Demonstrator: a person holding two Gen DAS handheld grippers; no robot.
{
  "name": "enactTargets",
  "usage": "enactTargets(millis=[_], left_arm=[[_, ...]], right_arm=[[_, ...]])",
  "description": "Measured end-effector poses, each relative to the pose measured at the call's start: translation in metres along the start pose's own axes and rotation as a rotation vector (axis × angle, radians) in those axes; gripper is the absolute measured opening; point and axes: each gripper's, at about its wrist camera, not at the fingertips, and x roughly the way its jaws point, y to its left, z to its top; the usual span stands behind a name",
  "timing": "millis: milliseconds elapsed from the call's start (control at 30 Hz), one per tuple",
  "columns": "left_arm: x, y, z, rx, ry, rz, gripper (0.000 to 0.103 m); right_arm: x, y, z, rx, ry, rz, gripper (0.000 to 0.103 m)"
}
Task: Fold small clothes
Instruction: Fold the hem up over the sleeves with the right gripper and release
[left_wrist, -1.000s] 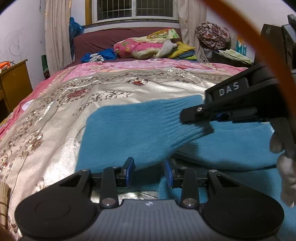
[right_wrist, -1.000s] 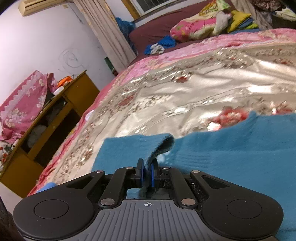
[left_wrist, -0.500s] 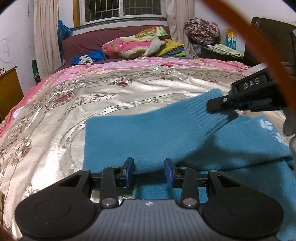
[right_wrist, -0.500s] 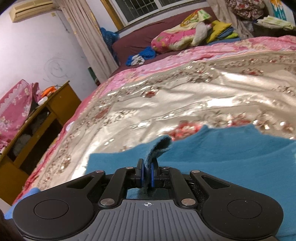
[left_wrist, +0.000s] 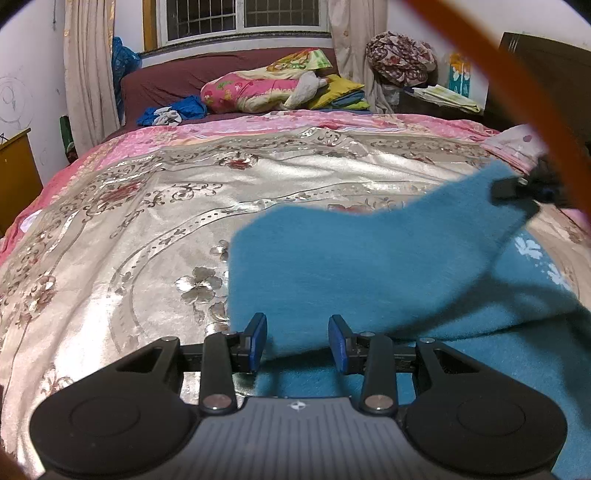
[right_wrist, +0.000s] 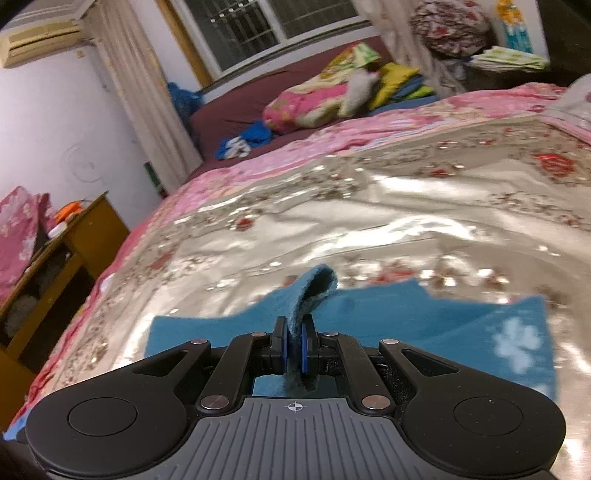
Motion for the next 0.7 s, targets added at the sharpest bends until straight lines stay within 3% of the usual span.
enactTargets(millis=[300, 533, 700], left_arm=[[0.017, -0.008, -0.003, 0.004, 0.034, 0.002, 0.043], [0.03, -0.004, -0.009, 0.0, 0.061, 0.013, 0.043], [0.019, -0.004, -0.007, 0.012, 0.046, 0.018, 0.043]], right_arm=[[-0.01, -0.055, -0.012, 0.041, 0.032, -0.112, 0.006], [0.012, -0.073, -0.042, 0.048, 0.11, -0.205, 0.007], [0.009, -0.071, -0.045, 0.041, 0.103, -0.226, 0.014]])
